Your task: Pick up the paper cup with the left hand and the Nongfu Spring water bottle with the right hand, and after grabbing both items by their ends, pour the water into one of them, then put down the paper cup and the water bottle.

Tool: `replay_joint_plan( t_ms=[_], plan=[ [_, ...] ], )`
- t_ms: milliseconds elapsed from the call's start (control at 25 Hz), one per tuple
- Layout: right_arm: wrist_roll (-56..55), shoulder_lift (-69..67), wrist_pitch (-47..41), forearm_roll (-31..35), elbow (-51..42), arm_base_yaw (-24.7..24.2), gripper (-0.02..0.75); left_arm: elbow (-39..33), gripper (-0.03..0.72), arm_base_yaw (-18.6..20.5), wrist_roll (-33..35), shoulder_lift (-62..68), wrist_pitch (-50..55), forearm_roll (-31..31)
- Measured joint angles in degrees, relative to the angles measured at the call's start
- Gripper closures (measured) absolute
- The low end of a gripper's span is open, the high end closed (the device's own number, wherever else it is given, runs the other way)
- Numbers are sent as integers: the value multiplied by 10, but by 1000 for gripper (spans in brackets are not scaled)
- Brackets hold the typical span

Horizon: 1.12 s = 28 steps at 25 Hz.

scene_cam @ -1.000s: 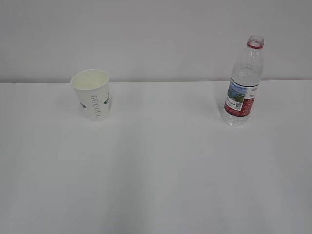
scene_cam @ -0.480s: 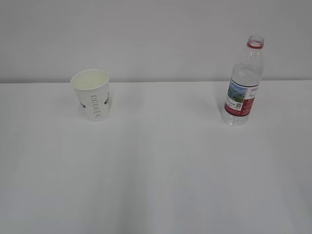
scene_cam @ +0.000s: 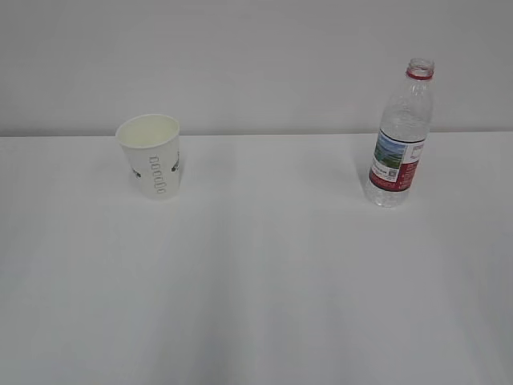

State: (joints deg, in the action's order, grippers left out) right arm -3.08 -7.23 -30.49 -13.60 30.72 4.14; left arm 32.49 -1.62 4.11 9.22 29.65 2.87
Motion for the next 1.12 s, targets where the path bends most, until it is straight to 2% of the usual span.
replay_joint_plan(
  t_ms=[680,1120],
  plan=[
    [1,-154,155,-3,0,0,150,0,172,0,0,115,-125,-1],
    [-18,-261,255,-3,0,0,149,0,172,0,-1,202,-203,-29]
  ],
)
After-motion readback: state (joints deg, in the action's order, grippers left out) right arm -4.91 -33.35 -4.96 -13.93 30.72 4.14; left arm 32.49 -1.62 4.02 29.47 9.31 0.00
